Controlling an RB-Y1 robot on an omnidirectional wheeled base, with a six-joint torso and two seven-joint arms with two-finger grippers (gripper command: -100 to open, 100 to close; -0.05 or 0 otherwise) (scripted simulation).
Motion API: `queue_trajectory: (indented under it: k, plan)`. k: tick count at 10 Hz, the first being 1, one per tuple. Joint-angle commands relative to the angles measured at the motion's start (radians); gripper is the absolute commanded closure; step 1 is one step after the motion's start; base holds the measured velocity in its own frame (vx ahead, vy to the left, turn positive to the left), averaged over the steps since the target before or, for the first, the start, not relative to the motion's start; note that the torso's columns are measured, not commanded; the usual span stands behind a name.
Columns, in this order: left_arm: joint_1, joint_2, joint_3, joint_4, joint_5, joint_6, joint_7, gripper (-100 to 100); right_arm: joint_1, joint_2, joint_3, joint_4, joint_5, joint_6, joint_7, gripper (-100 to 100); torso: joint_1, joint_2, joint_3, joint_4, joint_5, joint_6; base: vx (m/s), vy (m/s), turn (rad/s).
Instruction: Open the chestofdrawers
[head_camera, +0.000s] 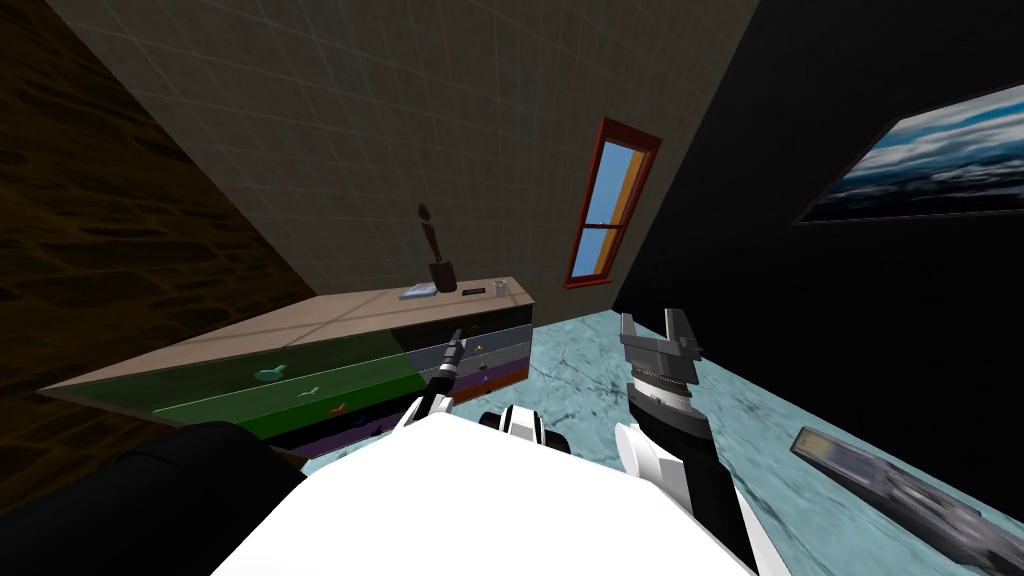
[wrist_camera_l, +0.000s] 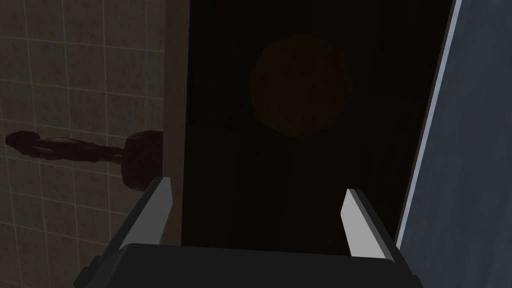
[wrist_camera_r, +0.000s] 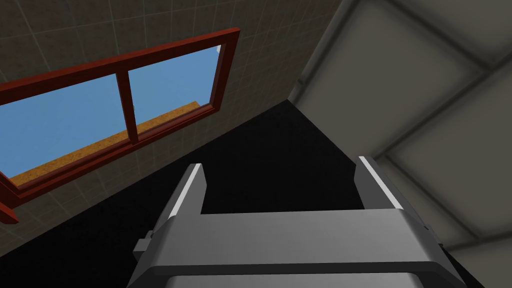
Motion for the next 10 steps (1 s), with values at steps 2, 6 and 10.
queue_trajectory:
  k: [2, 6, 10]
  plan:
    - [-0.011, -0.086, 0.012, 0.063, 0.011, -0.016, 0.002, -100, 0.000, 0.000, 0.000, 0.000, 0.000, 0.000, 0.000, 0, 0.002, 0.001, 0.001, 0.000, 0.001, 0.000, 0.116, -0.053, 0.029]
    - [-0.007, -0.096, 0.013, 0.042, 0.011, -0.001, 0.001, -100, 0.000, 0.000, 0.000, 0.000, 0.000, 0.000, 0.000, 0, 0.003, 0.002, 0.001, 0.001, 0.001, 0.000, 0.049, -0.014, -0.003]
    - [0.008, -0.096, 0.006, 0.014, 0.009, 0.013, 0.002, 100, -0.001, 0.000, 0.000, 0.000, 0.000, 0.000, 0.000, 0, 0.002, 0.002, 0.002, -0.002, 0.003, 0.000, -0.091, -0.042, 0.008]
